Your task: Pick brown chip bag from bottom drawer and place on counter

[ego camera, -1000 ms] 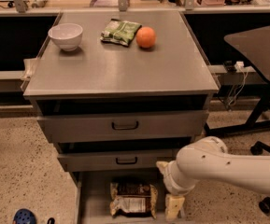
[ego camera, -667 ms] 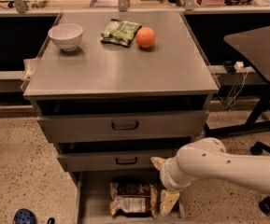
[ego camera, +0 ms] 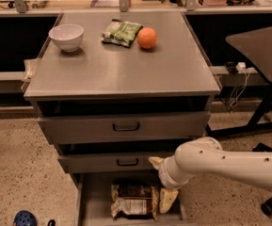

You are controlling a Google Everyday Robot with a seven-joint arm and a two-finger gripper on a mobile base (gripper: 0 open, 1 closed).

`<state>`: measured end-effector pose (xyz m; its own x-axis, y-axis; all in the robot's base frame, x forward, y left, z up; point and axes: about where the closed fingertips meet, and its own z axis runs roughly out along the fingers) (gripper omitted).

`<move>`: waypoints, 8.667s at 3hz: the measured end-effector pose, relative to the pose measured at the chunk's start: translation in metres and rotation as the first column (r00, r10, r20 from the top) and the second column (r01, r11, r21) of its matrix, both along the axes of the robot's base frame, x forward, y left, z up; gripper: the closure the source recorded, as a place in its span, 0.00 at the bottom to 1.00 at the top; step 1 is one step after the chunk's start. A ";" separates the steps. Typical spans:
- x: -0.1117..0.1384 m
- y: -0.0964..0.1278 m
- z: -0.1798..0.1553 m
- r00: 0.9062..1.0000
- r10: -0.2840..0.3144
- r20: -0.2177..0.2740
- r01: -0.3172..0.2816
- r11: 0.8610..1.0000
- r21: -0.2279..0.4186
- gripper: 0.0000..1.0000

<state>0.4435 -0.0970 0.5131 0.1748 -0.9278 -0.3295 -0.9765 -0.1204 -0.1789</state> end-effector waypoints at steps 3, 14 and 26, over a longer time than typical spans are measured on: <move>0.045 0.013 -0.177 0.992 -0.082 -0.097 0.099 0.978 0.184 0.00; 0.068 0.048 -0.374 0.982 -0.102 -0.159 0.154 0.921 0.358 0.95; 0.029 -0.008 0.140 0.946 0.012 0.324 -0.156 0.893 0.423 1.00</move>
Offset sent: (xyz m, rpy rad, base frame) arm 0.0308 0.0375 -0.2781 0.2978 0.1810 -0.1020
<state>0.4726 -0.1047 0.6526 0.4036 -0.6781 -0.6142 -0.8539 -0.0382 -0.5190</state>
